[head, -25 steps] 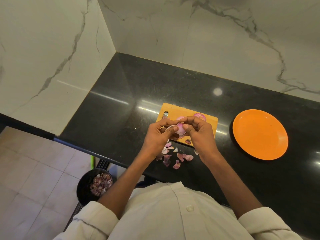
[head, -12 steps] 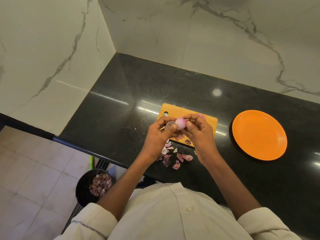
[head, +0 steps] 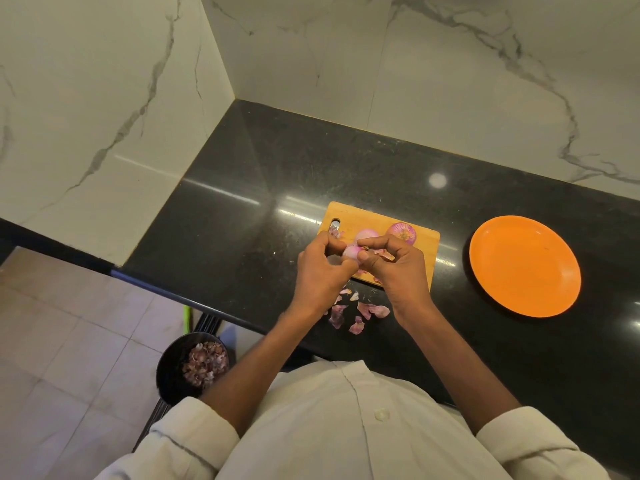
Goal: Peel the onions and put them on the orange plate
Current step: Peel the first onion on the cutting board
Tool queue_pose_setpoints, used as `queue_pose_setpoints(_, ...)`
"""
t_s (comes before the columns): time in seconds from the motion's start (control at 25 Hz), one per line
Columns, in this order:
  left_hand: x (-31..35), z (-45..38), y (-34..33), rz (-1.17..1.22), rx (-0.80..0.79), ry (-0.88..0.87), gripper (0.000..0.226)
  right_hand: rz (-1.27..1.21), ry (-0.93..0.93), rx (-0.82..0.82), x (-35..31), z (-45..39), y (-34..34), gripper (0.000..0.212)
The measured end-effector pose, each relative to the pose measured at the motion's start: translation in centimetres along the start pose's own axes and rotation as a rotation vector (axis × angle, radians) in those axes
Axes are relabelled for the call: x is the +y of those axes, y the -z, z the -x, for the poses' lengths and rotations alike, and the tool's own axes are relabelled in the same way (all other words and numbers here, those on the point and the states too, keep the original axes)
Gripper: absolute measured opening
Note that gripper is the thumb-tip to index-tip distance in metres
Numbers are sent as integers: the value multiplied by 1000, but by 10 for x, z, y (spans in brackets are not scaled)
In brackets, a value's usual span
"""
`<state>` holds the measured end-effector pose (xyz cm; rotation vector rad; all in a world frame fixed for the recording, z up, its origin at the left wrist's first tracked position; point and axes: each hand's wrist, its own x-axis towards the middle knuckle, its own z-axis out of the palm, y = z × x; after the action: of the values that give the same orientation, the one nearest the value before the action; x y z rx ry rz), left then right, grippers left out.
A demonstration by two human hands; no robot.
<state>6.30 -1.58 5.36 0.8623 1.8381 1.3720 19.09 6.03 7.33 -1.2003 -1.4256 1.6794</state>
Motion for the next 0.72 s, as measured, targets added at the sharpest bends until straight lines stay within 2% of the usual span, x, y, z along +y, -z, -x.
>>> queue_pose_setpoints(0.12,0,-3,5,45,-5,21,13,-57,-14,-4,1,1,-1,20)
queue_pose_setpoints(0.28,1,-3,10,243,-161,74,23,-134,-75,31,5,-4,7,22)
queue_pose_setpoints(0.4,1,-3,9,240,-182,21,30,-139,-83,-3,4,-5,6,22)
queue_pose_setpoints(0.72,-3,-5,14,212,-227,-6,19,-40,-36,-30,2,-5,10,28)
